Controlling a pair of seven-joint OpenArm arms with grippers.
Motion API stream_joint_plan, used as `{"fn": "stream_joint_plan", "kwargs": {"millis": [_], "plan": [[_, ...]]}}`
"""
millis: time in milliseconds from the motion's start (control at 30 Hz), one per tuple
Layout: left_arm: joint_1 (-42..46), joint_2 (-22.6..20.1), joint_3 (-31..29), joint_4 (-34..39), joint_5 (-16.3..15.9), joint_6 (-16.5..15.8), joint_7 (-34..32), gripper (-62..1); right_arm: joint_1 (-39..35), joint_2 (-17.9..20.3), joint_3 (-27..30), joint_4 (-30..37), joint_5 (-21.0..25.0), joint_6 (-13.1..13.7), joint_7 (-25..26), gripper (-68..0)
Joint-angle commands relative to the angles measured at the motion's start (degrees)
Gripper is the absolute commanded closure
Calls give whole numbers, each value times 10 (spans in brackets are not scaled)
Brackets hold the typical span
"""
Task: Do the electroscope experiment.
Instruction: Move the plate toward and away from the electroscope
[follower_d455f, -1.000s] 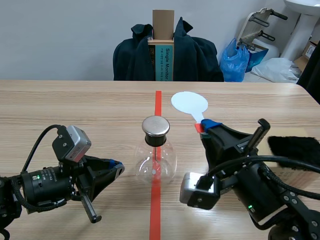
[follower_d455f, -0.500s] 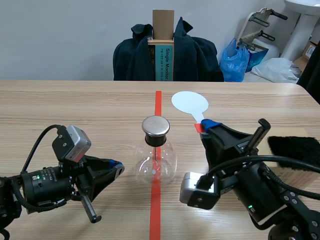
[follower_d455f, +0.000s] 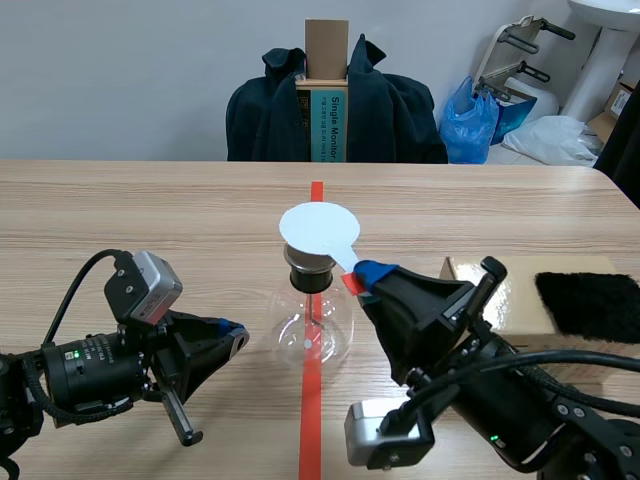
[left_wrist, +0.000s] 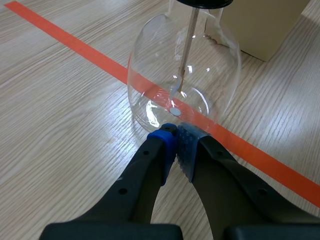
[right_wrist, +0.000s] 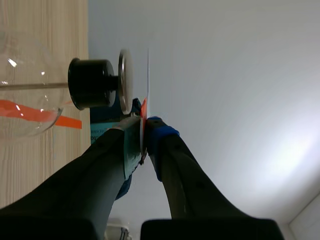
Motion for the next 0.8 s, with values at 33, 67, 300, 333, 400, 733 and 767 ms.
{"fn": "stream_joint_plan", "kwargs": {"millis": [33,67,300,333,400,733,767], "plan": [[-5,0,-1,11,-6,-1,-9,-27,9,4,4,8,4,-6,13,-8],[-5,0,-1,11,-6,-1,-9,-27,9,4,4,8,4,-6,19,-8],[-5,0,-1,11,-6,-1,-9,-27,9,4,4,8,4,-6,36,-8],[-5,0,-1,11,-6,-1,-9,-27,9,4,4,8,4,-6,36,-8],[-5,0,-1,11,-6,-1,-9,-27,9,4,4,8,4,-6,35,-8],[-5,0,-1,11,-6,-1,-9,-27,9,4,4,8,4,-6,-69,-8],[-5,0,-1,11,-6,-1,-9,-27,9,4,4,8,4,-6,-86,-8]]}}
